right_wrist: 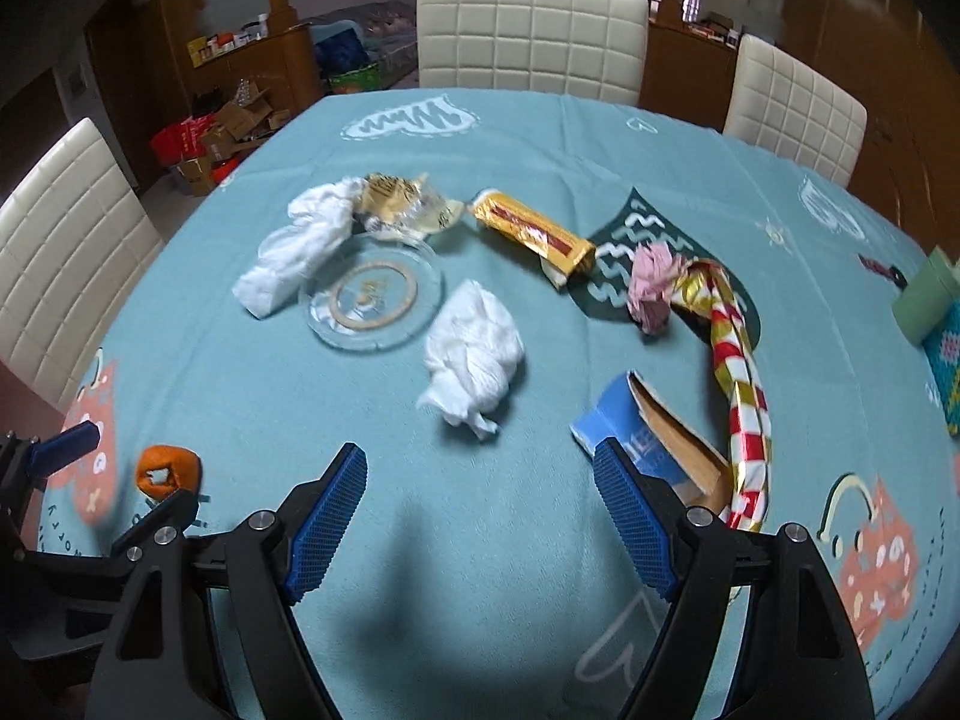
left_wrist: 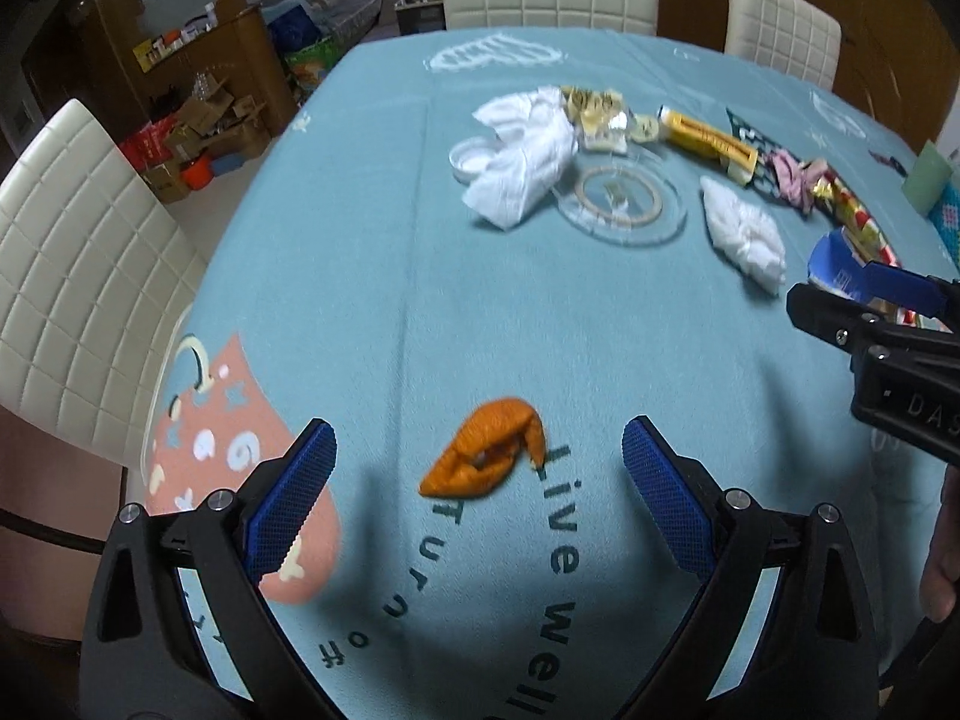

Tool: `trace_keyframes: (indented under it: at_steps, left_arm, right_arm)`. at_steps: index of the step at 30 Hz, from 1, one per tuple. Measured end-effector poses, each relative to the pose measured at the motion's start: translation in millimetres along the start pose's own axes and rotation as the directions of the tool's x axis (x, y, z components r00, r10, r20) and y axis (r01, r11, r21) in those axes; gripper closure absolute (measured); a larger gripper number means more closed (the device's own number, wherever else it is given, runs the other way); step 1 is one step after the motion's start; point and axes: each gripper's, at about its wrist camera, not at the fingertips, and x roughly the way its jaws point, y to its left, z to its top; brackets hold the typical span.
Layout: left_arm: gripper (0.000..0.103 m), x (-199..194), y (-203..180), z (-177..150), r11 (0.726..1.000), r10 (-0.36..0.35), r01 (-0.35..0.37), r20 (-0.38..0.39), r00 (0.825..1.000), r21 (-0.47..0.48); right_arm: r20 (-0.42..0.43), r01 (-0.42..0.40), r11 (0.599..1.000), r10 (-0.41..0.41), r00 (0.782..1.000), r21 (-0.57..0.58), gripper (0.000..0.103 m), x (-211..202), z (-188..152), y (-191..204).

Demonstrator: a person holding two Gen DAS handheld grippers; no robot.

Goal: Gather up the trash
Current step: 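Return to the table and grasp the orange crumpled piece with the left gripper, then grasp the white crumpled tissue with the right gripper while the left holds the orange piece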

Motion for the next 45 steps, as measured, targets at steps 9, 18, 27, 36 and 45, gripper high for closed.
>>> trace_keyframes:
  at_steps: [9, 18, 27, 36, 45]
  left_arm:
    - [0.070, 13, 3, -10, 0.998, -0.060, 0.059, -0.009, 0.998, -0.011]
    - [0.080, 17, 15, 17, 0.997, -0.068, 0.069, 0.033, 0.997, -0.044]
    - [0.080, 29, 14, 48, 0.997, -0.061, 0.063, 0.039, 0.997, -0.034]
    - [0.080, 33, 3, 61, 0.997, -0.074, 0.075, 0.045, 0.996, -0.011]
    - [0.080, 22, 9, 50, 0.997, -0.073, 0.075, 0.048, 0.996, -0.025]
  right_arm:
    - [-0.030, -0.036, 0.999, 0.035, 0.999, -0.017, 0.027, 22, -10, 9]
    - [-0.003, -0.018, 0.999, 0.018, 1.000, -0.049, 0.027, 30, 10, 11]
    - [-0.020, -0.013, 1.000, 0.013, 1.000, -0.024, 0.027, 50, 31, -1]
    - [-0.054, -0.049, 0.998, 0.047, 0.997, -0.047, 0.057, 59, 35, -3]
    - [-0.019, -0.048, 0.995, 0.047, 0.999, -0.083, 0.078, 41, 27, 7]
